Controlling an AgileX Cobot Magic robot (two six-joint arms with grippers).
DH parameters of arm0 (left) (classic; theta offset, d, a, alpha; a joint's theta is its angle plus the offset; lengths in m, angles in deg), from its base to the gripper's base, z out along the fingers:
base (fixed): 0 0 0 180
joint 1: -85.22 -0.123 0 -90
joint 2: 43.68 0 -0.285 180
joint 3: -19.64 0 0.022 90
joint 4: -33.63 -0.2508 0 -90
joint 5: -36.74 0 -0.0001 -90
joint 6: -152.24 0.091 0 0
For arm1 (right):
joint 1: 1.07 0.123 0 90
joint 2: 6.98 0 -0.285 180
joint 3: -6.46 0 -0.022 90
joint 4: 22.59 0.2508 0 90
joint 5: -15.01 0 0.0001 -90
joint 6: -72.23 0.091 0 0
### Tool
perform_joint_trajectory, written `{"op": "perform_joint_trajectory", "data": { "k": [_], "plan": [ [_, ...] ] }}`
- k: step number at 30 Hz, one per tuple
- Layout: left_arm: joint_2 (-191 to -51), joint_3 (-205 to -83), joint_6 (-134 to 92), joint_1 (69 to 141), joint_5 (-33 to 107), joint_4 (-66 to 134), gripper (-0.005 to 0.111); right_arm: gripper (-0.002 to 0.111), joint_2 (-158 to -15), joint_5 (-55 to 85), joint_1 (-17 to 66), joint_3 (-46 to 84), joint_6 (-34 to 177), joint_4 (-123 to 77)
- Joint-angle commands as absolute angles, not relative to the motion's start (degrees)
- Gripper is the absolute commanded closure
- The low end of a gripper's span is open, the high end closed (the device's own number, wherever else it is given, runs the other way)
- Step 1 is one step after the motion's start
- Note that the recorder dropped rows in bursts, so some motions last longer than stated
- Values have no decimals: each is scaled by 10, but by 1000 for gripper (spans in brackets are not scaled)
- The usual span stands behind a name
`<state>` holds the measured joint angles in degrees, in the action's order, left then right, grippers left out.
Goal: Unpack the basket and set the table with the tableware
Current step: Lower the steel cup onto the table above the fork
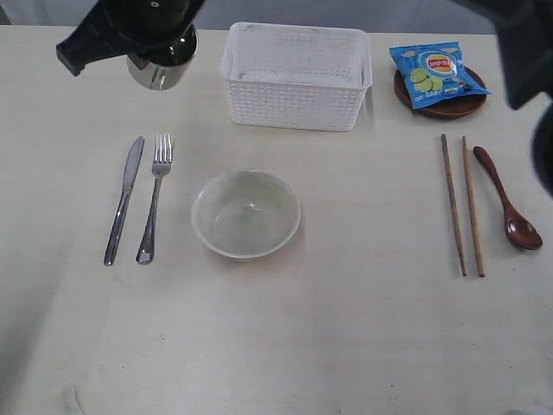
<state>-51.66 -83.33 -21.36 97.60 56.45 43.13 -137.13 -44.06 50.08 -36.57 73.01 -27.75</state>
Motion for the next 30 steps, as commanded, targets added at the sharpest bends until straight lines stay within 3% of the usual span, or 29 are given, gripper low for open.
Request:
{"op": "perform_joint_trajectory", "data": {
  "k": [1, 12, 30],
  "plan": [
    [-515, -831, -216, 979, 563, 431, 107, 109, -1444, -482, 500, -470, 740, -292],
    [-515, -831, -216, 979, 563, 431, 107, 109, -1603, -496, 497, -658, 760, -294],
    [-515, -831, -216, 979, 563, 431, 107, 109, -1644, -494, 464, -667, 780, -285]
  ]
}}
